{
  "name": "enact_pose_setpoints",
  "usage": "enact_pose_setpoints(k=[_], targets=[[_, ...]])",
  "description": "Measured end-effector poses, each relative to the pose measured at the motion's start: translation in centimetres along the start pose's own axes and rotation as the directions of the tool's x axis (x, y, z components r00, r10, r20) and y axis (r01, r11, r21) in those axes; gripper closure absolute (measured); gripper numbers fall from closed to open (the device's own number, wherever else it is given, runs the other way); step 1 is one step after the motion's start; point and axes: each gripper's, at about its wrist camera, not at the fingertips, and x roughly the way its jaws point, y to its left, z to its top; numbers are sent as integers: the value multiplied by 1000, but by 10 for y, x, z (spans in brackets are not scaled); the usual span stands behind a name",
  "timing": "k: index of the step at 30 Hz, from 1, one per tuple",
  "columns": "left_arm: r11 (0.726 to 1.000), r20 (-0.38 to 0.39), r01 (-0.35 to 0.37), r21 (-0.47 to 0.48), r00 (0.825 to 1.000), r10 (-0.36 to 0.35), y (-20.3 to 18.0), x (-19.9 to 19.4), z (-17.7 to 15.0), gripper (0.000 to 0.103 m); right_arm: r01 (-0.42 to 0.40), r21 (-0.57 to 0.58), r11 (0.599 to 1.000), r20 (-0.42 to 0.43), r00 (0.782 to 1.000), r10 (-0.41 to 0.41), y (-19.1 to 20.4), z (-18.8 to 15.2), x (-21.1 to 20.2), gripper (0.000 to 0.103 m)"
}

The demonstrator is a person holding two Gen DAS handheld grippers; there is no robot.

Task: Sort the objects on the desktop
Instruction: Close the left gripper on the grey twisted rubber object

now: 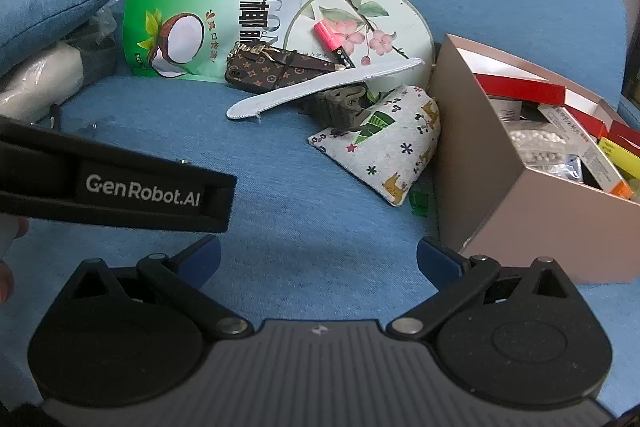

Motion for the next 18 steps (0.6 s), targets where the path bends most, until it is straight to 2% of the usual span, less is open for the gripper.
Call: enact_pose_setpoints(k=[10,18], targets=[[996,40,87,7,995,-88,17,23,22,1,-45,-69,997,77,996,51,1,10,31,2],[977,57,198,78,978,-203,14,65,60,2,-114,-28,993,138,983,117,-4,34,73,2]])
